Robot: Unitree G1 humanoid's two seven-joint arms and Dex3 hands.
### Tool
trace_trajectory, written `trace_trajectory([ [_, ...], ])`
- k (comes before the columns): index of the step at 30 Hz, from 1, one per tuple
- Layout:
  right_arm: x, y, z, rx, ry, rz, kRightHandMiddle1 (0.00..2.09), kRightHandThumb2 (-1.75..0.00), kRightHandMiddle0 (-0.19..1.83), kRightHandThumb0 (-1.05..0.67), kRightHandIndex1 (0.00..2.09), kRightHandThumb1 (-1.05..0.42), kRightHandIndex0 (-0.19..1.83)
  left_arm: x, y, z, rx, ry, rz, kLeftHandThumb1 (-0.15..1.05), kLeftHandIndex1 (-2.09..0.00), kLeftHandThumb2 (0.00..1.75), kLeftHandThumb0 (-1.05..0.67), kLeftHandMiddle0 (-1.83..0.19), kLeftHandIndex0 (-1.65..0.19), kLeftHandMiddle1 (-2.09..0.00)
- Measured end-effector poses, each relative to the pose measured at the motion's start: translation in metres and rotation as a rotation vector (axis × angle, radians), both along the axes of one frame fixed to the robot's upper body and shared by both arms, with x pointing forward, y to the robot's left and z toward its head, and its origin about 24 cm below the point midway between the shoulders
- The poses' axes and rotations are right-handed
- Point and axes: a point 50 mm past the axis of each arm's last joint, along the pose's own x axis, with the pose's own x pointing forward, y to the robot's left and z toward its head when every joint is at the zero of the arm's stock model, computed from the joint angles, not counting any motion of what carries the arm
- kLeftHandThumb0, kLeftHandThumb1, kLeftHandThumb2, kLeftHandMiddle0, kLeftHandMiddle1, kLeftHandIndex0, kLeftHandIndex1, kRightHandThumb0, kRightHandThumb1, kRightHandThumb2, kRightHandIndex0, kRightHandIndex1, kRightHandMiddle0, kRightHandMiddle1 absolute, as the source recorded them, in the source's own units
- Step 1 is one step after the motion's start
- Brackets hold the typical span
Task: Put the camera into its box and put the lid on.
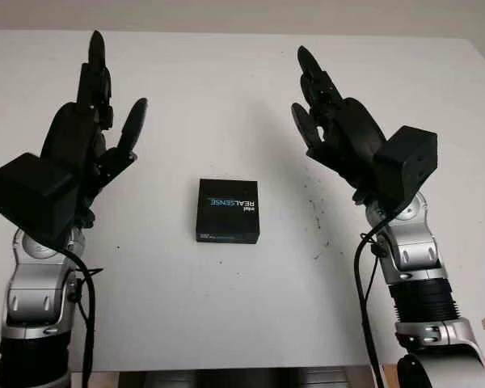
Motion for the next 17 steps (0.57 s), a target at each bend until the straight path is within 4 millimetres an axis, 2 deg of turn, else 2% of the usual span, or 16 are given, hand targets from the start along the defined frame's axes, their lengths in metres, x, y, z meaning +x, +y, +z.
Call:
trace_trajectory([
  [6,0.000,0.003,-0.007,0.072,0.030,-0.010,0.00,-0.70,-0.19,-0.76,0.00,-1.05,-0.19,0.016,-0.001,-0.008,-0.167,-0.043,-0.073,1.05,0.00,0.62,-0.78,0.19,0.19,0.00],
  [9,0.002,0.001,-0.014,0.113,0.073,-0.014,0.00,-0.71,-0.19,-0.76,0.00,-1.05,-0.19,0.025,-0.003,-0.006,-0.223,-0.071,-0.104,1.05,0.00,0.60,-0.80,0.19,0.19,0.00],
  [17,0.007,-0.003,-0.028,0.140,0.148,-0.046,0.00,-0.68,-0.19,-0.77,0.00,-1.05,-0.19,0.033,-0.005,-0.004,-0.262,-0.084,-0.131,1.05,0.00,0.54,-0.79,0.19,0.19,0.00],
])
